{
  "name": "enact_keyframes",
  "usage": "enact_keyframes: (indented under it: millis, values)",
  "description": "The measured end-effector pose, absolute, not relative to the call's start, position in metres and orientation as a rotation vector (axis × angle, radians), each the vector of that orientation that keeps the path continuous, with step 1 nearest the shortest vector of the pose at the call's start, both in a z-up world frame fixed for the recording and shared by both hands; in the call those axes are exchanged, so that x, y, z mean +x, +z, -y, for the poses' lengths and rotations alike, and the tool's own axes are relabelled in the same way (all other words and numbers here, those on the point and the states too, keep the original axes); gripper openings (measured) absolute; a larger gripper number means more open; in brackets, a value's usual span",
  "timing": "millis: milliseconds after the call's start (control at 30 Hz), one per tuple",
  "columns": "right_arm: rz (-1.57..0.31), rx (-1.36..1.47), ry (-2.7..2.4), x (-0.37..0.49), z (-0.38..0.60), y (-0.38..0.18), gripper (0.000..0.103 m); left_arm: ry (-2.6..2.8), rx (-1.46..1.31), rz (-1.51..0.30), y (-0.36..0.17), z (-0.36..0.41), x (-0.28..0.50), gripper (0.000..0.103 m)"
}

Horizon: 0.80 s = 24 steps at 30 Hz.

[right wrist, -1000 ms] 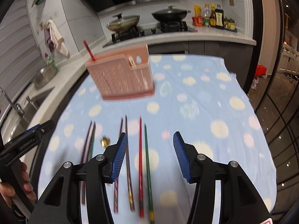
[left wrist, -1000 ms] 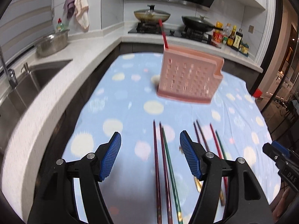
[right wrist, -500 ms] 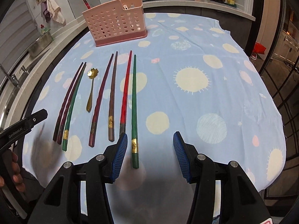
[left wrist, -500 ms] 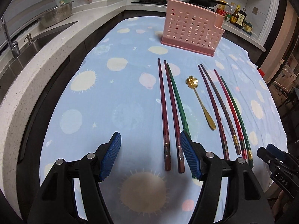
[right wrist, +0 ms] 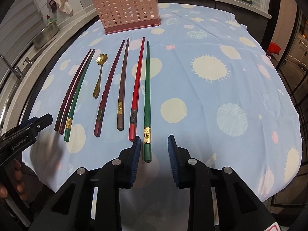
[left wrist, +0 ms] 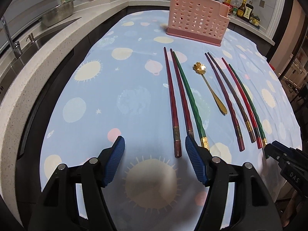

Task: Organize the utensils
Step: 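Grasp the green chopstick with the right tool while the left tool grasps a dark red chopstick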

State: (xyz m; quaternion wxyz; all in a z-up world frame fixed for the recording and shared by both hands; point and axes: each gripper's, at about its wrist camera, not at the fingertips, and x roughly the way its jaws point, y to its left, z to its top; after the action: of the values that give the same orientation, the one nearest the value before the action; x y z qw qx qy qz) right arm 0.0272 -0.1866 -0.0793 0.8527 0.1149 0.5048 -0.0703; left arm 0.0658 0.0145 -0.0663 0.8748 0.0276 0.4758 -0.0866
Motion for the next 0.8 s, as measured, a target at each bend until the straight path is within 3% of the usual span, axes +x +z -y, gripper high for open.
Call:
enact_keyframes:
  millis: [500,800]
  values:
    - [-1.071,0.230,-0.147,0.031,0.185,-0.085,0.008,-0.191,0.065,-1.012,-0.075,-0.010,0.069,0.062]
    - [-1.071,0.229,-0.148,0.031,0.185,-0.084,0.008,-0.175,0.077,-1.016,-0.080,-0.010,0.078,0.060]
